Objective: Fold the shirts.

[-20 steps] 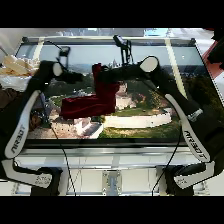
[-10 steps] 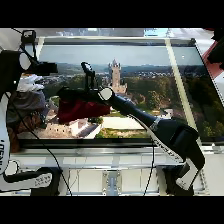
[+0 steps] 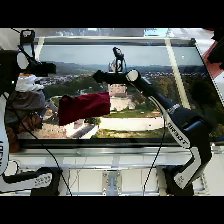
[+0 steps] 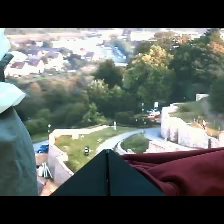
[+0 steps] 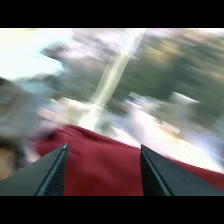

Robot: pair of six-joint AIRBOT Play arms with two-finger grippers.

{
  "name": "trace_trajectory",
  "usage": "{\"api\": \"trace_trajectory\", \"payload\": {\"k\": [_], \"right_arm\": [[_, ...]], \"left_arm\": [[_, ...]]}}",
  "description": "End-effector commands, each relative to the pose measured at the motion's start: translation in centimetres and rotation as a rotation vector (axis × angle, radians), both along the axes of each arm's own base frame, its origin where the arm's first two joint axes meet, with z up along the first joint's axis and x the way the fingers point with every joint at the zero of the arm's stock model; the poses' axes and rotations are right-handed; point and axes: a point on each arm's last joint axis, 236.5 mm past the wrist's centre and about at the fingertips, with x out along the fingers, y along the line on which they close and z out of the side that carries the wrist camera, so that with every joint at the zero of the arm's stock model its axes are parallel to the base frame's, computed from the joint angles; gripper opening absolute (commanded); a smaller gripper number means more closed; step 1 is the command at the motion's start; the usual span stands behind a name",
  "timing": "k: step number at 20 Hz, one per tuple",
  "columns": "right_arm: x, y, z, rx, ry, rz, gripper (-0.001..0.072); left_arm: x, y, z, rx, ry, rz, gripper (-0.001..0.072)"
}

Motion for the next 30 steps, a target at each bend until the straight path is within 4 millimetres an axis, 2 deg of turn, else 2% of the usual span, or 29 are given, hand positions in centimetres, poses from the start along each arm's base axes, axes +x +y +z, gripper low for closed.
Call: {"api": "trace_trajectory", "payload": {"k": [1,3,4,5,6,7,10,13,18,20,21,22,23,25,26,28,30], "right_arm": [[-0.8,-6.8,-6.6,-0.164,0.222,-0.065,0.0511],[-2.5,-7.4,-9.5,-0.162,0.329,-0.073,0.0511],[-3.2,-7.4,-10.9,-0.167,0.37,-0.068,0.0539],[-3.9,-7.5,-12.2,-0.172,0.403,-0.065,0.0634],[-4.3,-7.2,-13.0,-0.153,0.437,-0.069,0.0677],[-4.6,-6.4,-13.5,-0.107,0.479,-0.075,0.0687],[-4.5,-4.1,-13.7,0.033,0.522,-0.061,0.0687],[-4.3,-2.6,-13.7,0.119,0.551,-0.071,0.0686],[-6.3,0.4,-14.1,0.158,0.595,-0.021,0.0678],[-7.1,2.0,-13.4,0.195,0.59,0.019,0.0574],[-7.4,2.6,-13.1,0.206,0.584,0.03,0.0446],[-7.4,3.1,-12.9,0.218,0.575,0.036,0.0205],[-7.2,3.3,-12.4,0.234,0.559,0.042,0.0034],[-6.2,3.6,-10.4,0.319,0.521,0.052,0.0024],[-5.2,3.1,-9.1,0.358,0.48,0.052,0.0023],[-2.7,0.2,-7.2,0.372,0.418,0.011,0.0023],[-0.2,-5.1,-5.5,0.311,0.337,-0.033,0.0023]], "left_arm": [[0.4,-0.3,0.4,-0.018,-0.025,-0.003,0.0011],[0.6,-0.9,0.6,-0.042,-0.037,-0.009,0.0011],[0.7,-1.0,0.6,-0.051,-0.039,-0.01,0.0012],[0.7,-1.1,0.6,-0.051,-0.038,-0.011,0.0011],[0.7,-1.0,0.6,-0.05,-0.038,-0.011,0.0012],[0.7,-1.0,0.6,-0.049,-0.038,-0.013,0.0012],[0.7,-1.0,0.6,-0.048,-0.038,-0.013,0.0012],[0.7,-1.0,0.6,-0.037,-0.037,-0.027,0.0012],[0.8,-1.1,0.7,-0.033,-0.042,-0.031,0.0011],[0.8,-1.1,0.7,-0.034,-0.042,-0.031,0.0012],[0.7,-1.0,0.6,-0.033,-0.041,-0.031,0.0012],[0.7,-1.0,0.6,-0.033,-0.039,-0.031,0.0012],[0.6,-1.0,0.6,-0.031,-0.035,-0.033,0.0012],[0.6,-1.0,0.5,-0.027,-0.031,-0.037,0.0012],[0.5,-1.0,0.5,-0.024,-0.029,-0.04,0.0012],[0.4,-1.0,0.3,-0.023,-0.02,-0.04,0.0011],[0.2,-1.0,0.1,-0.023,-0.008,-0.039,0.0012]]}}
